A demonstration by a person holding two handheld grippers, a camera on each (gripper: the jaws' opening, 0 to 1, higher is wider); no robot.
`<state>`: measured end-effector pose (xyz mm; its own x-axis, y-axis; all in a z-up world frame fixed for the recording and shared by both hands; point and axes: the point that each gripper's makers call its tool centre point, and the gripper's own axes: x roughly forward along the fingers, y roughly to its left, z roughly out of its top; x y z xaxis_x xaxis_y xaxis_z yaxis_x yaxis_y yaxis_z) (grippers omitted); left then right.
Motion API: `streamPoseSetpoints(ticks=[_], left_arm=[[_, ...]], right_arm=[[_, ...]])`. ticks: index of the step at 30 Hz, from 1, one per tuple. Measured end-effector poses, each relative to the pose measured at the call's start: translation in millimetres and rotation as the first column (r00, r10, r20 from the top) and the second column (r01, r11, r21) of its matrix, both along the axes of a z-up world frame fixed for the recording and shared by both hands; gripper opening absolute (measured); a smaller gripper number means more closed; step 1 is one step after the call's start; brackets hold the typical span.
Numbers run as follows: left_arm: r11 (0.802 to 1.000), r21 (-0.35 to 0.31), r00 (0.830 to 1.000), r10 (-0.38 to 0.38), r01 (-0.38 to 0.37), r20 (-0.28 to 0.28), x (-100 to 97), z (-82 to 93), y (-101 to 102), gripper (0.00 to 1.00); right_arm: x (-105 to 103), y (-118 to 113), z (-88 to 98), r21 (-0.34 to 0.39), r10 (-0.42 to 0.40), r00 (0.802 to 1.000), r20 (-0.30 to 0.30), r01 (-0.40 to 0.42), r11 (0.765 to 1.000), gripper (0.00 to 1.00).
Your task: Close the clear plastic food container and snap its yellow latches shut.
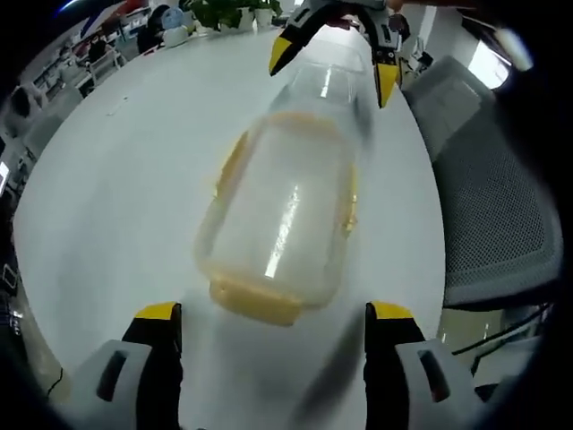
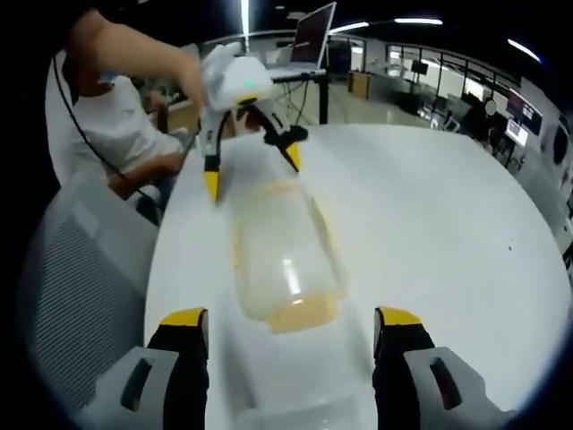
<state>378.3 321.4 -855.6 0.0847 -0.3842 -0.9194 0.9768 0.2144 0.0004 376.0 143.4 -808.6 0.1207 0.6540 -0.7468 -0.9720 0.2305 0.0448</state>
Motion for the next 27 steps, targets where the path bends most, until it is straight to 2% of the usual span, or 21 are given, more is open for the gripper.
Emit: streamPoseSetpoints(ticks=[11, 19, 27], left_arm=[[0.996, 0.028, 0.996, -0.086, 0.086, 0.012, 4.4, -1.6, -2, 0.83], [0.990, 0.052, 0.992, -0.129, 0.128, 0.011, 4.1, -4.5, -1, 0.82], [0.985, 0.057, 0.987, -0.162, 0.161, 0.001, 4.1, -4.6, -8, 0.81]], right_arm=[[0, 3, -12.5, -0.059, 0.047, 0.999, -0.001, -0.047, 0.997, 0.73], [1, 1, -22.6, -0.115, 0.084, 0.996, -0.002, -0.084, 0.990, 0.66], [5, 1, -29.0, -0.154, 0.113, 0.994, 0.000, -0.111, 0.982, 0.65]])
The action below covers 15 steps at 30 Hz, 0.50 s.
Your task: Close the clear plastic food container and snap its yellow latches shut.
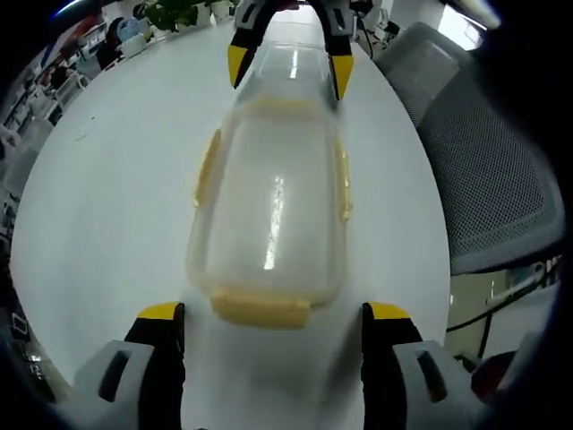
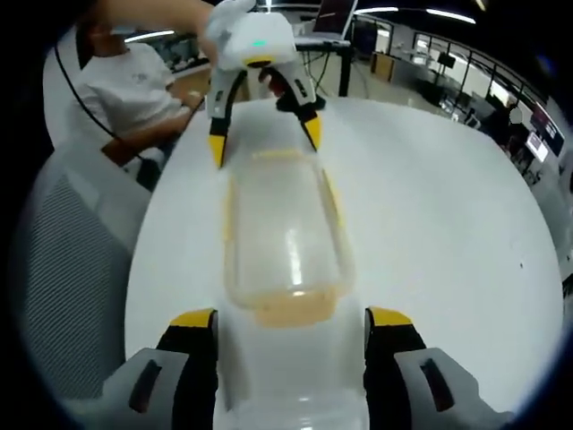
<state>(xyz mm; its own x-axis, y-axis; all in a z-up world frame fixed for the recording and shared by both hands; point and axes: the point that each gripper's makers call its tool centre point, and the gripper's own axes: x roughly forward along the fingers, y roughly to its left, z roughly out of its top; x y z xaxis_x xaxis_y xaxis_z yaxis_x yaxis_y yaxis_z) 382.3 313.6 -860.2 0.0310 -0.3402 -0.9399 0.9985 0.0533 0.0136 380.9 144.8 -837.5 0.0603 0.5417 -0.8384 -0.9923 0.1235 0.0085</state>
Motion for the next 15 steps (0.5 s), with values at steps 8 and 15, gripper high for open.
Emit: streamPoseSetpoints(ticks=[8, 15], left_arm=[[1.000, -0.002, 1.000, -0.010, 0.010, -0.001, 2.8, 0.2, -1, 0.79], [1.000, 0.002, 1.000, -0.012, 0.012, 0.000, 2.5, 0.8, -1, 0.77]], right_arm=[[0, 1, -7.7, -0.034, 0.029, 1.000, -0.002, -0.029, 0.999, 0.63], [-1, 2, -12.1, -0.051, 0.038, 0.999, -0.010, -0.039, 0.998, 0.62]])
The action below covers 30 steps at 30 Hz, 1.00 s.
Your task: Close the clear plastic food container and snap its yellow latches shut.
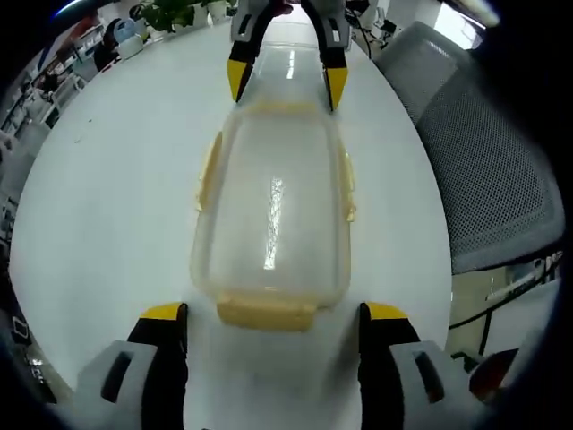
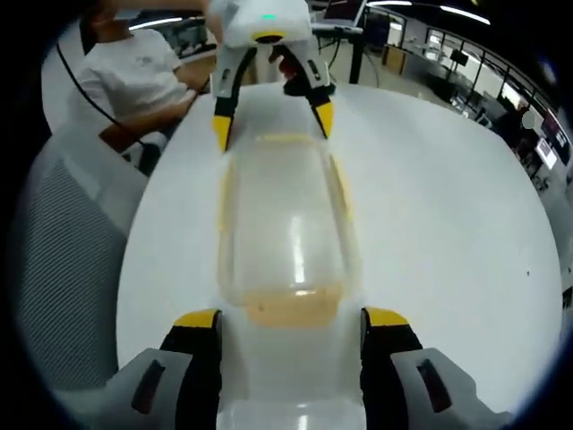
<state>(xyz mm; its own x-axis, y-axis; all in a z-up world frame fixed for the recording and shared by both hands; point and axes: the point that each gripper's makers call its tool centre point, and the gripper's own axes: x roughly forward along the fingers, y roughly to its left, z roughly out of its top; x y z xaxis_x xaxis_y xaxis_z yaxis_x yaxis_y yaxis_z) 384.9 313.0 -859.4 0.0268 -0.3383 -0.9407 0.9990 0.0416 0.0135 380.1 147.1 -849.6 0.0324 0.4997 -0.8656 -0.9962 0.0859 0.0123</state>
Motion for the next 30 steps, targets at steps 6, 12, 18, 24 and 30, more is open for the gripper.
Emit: streamPoseSetpoints(ticks=[6, 12, 18, 24, 30], left_arm=[[1.000, -0.002, 1.000, -0.004, 0.004, -0.001, 0.1, 2.2, -2.2, 0.68], [1.000, -0.010, 1.000, -0.019, 0.019, -0.001, -1.7, 4.2, -4.8, 0.57], [1.000, -0.008, 1.000, -0.021, 0.021, 0.000, -1.8, 3.7, -6.2, 0.55], [1.000, -0.009, 1.000, -0.025, 0.025, -0.002, -1.4, 4.1, -6.0, 0.50], [0.998, 0.007, 0.998, -0.067, 0.067, -0.006, -0.3, 3.8, -3.8, 0.40]], right_arm=[[1.0, 1.2, -3.4, -0.010, -0.005, 1.000, -0.007, 0.005, 1.000, 0.58], [5.1, 1.4, -5.5, -0.019, 0.004, 1.000, 0.014, -0.004, 1.000, 0.53], [6.8, 3.0, -5.3, -0.014, -0.001, 1.000, 0.012, 0.001, 1.000, 0.53], [2.9, 3.6, -4.4, -0.021, 0.029, 1.000, 0.009, -0.029, 0.999, 0.41], [2.9, 3.6, -5.2, -0.043, 0.054, 0.999, 0.006, -0.053, 0.998, 0.39]])
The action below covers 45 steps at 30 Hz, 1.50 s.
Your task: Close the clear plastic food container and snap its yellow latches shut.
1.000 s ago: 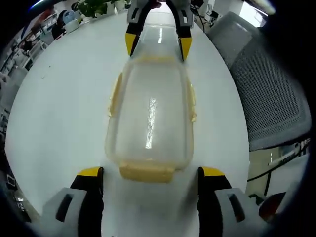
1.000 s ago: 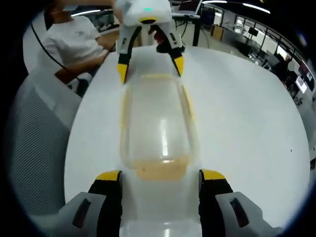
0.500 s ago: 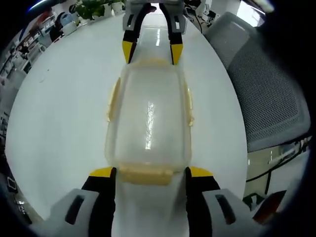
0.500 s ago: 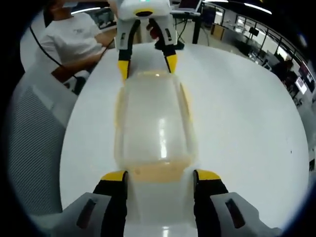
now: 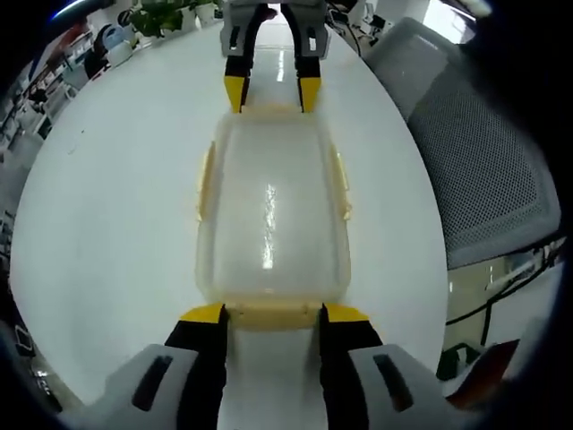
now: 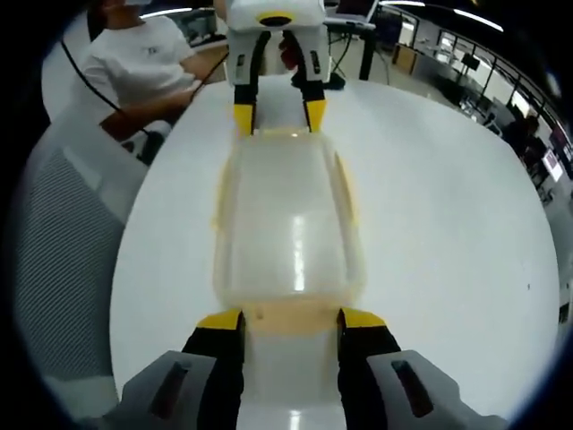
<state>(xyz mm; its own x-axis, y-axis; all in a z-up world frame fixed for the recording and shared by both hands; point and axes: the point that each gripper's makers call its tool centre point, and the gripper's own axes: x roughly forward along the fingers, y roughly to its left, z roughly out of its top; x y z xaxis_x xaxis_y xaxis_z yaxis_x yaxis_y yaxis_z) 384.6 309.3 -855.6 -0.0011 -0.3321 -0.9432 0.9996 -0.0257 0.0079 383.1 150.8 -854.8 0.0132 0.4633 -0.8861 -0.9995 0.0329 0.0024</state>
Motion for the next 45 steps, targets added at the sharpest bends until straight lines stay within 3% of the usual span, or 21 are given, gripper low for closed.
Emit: streamPoseSetpoints(ticks=[11, 27, 30, 38, 45], left_arm=[[0.999, 0.049, 1.000, 0.014, -0.013, -0.004, 2.9, -2.4, 1.0, 0.40], [1.000, 0.022, 1.000, 0.013, -0.013, -0.010, 3.9, -1.1, 2.0, 0.41], [0.999, 0.041, 1.000, 0.012, -0.012, -0.011, 3.8, -1.1, 0.3, 0.41], [0.996, 0.088, 1.000, 0.013, -0.012, -0.009, 4.1, -1.8, 1.3, 0.40], [0.999, 0.045, 1.000, 0.006, -0.006, 0.007, 2.1, -0.2, 2.7, 0.39]], right_arm=[[-0.1, -0.5, -1.5, -0.043, 0.018, 1.000, 0.004, -0.018, 0.999, 0.39], [0.7, 1.0, -4.0, -0.107, 0.048, 0.999, 0.000, -0.047, 0.993, 0.39], [0.7, 0.9, -4.6, -0.121, 0.058, 0.998, 0.000, -0.057, 0.991, 0.39], [1.0, -0.1, -4.4, -0.118, 0.038, 0.999, -0.002, -0.038, 0.992, 0.39], [0.6, 0.7, -3.5, -0.096, 0.020, 1.000, 0.000, -0.020, 0.995, 0.38]])
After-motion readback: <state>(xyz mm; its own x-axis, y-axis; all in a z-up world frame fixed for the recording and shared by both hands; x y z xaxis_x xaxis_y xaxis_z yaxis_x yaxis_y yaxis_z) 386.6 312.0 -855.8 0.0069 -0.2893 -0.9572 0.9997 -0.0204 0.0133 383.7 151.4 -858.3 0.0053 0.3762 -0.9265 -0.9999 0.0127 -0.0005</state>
